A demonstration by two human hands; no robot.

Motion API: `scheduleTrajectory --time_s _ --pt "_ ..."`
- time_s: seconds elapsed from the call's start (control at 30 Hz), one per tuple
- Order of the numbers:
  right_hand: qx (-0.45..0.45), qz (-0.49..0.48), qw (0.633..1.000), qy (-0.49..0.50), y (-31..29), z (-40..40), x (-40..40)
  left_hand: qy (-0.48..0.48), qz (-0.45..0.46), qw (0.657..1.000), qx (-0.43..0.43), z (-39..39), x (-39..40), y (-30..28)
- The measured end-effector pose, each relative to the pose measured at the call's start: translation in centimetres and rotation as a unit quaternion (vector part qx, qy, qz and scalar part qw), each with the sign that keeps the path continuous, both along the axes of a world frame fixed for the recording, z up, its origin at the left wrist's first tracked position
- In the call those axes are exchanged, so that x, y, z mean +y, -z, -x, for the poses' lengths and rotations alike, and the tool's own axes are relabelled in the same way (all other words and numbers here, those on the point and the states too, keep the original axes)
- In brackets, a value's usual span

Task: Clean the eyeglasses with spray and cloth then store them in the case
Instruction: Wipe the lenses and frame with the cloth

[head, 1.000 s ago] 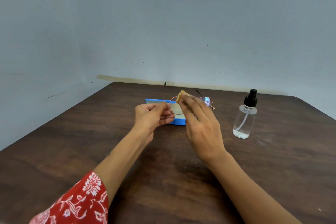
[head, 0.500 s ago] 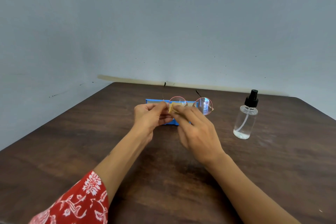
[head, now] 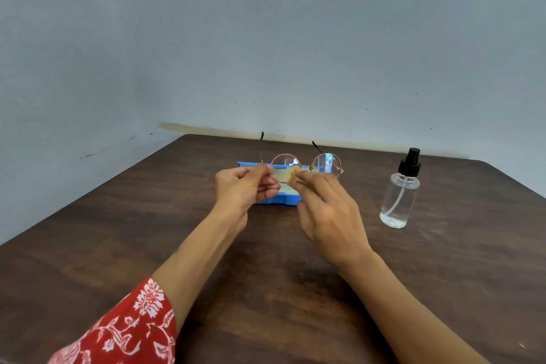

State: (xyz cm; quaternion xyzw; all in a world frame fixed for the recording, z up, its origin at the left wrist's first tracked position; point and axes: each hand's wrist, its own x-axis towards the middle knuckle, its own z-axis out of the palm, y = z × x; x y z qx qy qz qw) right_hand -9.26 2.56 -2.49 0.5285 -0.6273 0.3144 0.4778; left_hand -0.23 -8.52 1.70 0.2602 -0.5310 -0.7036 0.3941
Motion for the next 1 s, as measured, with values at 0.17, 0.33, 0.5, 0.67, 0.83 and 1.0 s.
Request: scheduleTrajectory --time_s 0.17,0.33,0.5,0.67,0.83,1.0 --pt "-0.029 0.043 0.998 0.033 -0.3 0.5 0.5 -0.006 -0.006 1.000 0.003 -0.1 0.1 -0.1" --pt "0.012 0.005 1.000 -0.004 0.1 -0.6 -0.3 -0.014 -0.006 1.000 0.008 -0.1 0.1 0.0" --pt "-0.070 0.058 0.995 0.042 0.1 1.6 0.9 -0.024 -0.010 1.000 0.010 -0.2 -0.2 -0.2" --pt "-0.086 0.038 0.995 0.029 0.2 1.4 0.8 -0.026 -0.005 1.000 0.003 -0.2 -0.1 -0.1" --pt "-0.094 0.019 0.995 0.008 0.3 1.3 0.7 -0.038 0.000 0.999 0.001 -0.2 -0.3 -0.1" --pt "-0.135 0.043 0.989 0.046 0.1 2.0 1.0 -0.026 0.008 1.000 -0.003 -0.1 -0.2 0.1"
